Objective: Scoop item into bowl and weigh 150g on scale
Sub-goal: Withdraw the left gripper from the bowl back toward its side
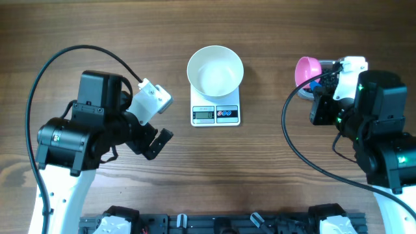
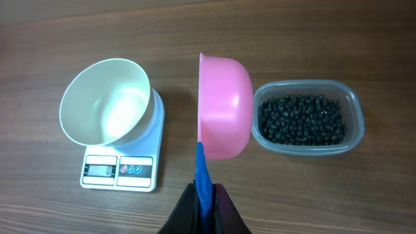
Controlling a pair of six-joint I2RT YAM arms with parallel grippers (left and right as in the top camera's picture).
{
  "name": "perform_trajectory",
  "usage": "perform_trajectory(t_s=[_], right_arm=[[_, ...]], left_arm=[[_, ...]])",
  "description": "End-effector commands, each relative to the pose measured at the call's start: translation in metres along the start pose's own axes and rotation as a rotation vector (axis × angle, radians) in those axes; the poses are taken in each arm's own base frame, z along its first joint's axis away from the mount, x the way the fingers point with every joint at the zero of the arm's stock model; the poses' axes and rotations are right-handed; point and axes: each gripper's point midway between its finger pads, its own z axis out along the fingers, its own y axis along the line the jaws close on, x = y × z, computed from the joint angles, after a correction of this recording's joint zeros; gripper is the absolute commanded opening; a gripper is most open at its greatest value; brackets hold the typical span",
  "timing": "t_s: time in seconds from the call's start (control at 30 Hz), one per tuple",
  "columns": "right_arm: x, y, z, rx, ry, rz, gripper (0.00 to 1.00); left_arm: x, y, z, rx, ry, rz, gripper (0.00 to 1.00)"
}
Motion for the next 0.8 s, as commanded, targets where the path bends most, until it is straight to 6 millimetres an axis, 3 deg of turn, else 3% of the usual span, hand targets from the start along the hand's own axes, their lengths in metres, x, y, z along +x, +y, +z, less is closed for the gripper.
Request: perform_trajectory(t_s=[0.0, 0.27, 0.43, 0.77], right_arm=[[-0.008, 0.001, 0.004, -0.004, -0.009, -0.063, 0.04], [-0.002, 0.012, 0.024, -0.077, 0.054, -0.016, 0.04], [-0.005, 0.016, 0.023, -0.092, 0.048, 0.113, 0.04], [-0.017, 0.011, 0.024, -0.063, -0.006, 0.098, 0.04]], left_arm=[[-0.006, -0.002, -0.006, 0.002, -0.030, 0.026, 1.00], [-0.006, -0.002, -0.006, 0.002, -0.030, 0.026, 1.00], [-0.006, -0.002, -0.006, 0.002, -0.030, 0.026, 1.00], [-0.006, -0.002, -0.006, 0.002, -0.030, 0.026, 1.00]])
